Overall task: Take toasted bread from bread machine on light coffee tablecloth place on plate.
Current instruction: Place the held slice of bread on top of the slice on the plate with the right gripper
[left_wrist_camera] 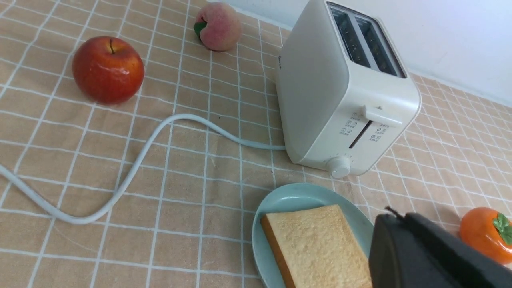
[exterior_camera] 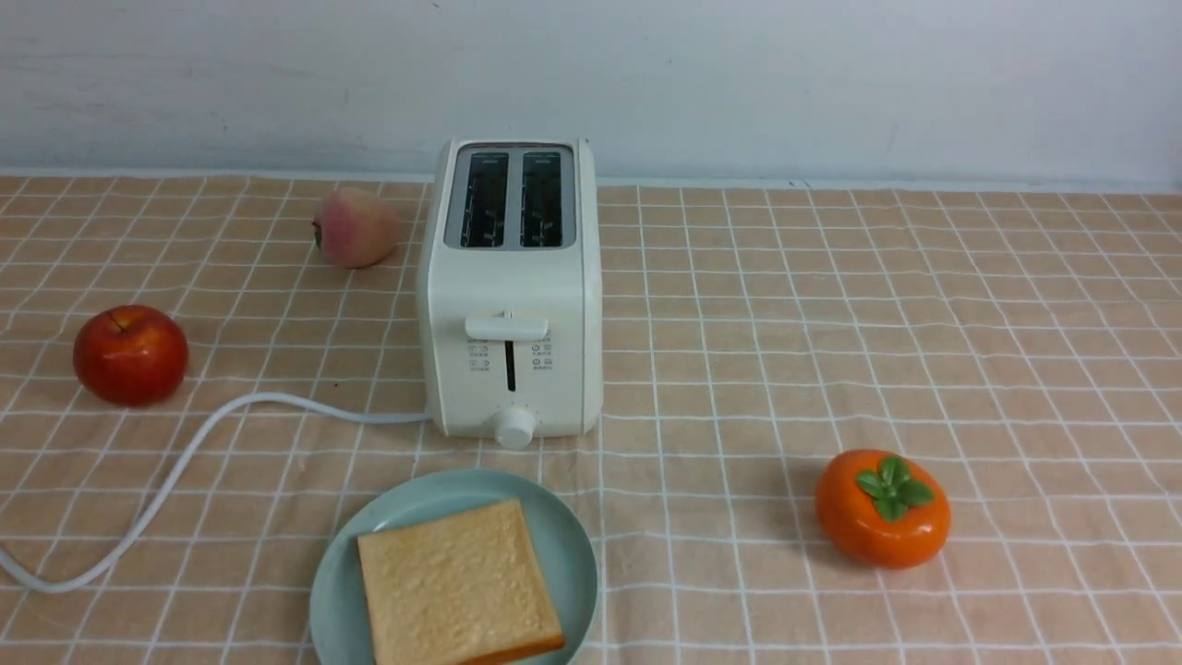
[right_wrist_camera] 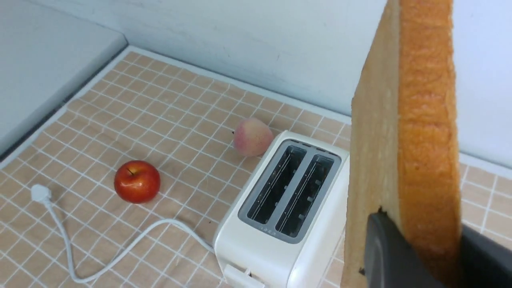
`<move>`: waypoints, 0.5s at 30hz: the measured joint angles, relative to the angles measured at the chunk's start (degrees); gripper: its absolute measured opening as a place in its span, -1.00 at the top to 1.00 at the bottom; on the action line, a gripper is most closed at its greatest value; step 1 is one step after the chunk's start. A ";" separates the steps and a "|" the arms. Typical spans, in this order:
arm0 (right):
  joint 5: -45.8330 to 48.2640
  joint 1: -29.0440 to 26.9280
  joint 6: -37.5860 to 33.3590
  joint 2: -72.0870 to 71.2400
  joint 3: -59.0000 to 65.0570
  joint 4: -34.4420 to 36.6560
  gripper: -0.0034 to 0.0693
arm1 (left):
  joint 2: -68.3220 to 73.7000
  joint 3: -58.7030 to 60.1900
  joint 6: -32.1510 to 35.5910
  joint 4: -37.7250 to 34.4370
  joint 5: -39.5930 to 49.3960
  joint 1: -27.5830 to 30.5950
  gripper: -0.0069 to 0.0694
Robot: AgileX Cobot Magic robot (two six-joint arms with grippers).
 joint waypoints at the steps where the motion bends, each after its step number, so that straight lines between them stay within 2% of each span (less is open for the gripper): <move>1: 0.00 0.00 0.00 -2.52 2.17 0.08 0.61 | 0.00 0.00 0.00 0.98 0.00 0.00 0.86; 6: 0.00 -0.05 -0.54 -10.07 19.75 6.19 0.61 | 0.00 0.00 -0.04 3.12 0.05 0.00 0.86; 10: -0.08 -0.05 -6.03 -11.39 37.42 19.40 0.61 | 0.00 0.00 -0.04 3.17 0.19 0.00 0.86; 13: -3.82 0.42 -13.21 -8.94 49.87 31.54 0.61 | 0.00 0.00 -0.04 3.17 0.22 0.00 0.86; 15: -10.21 1.28 -20.96 -5.83 58.24 39.70 0.61 | 0.00 0.00 -0.04 3.17 0.22 0.00 0.86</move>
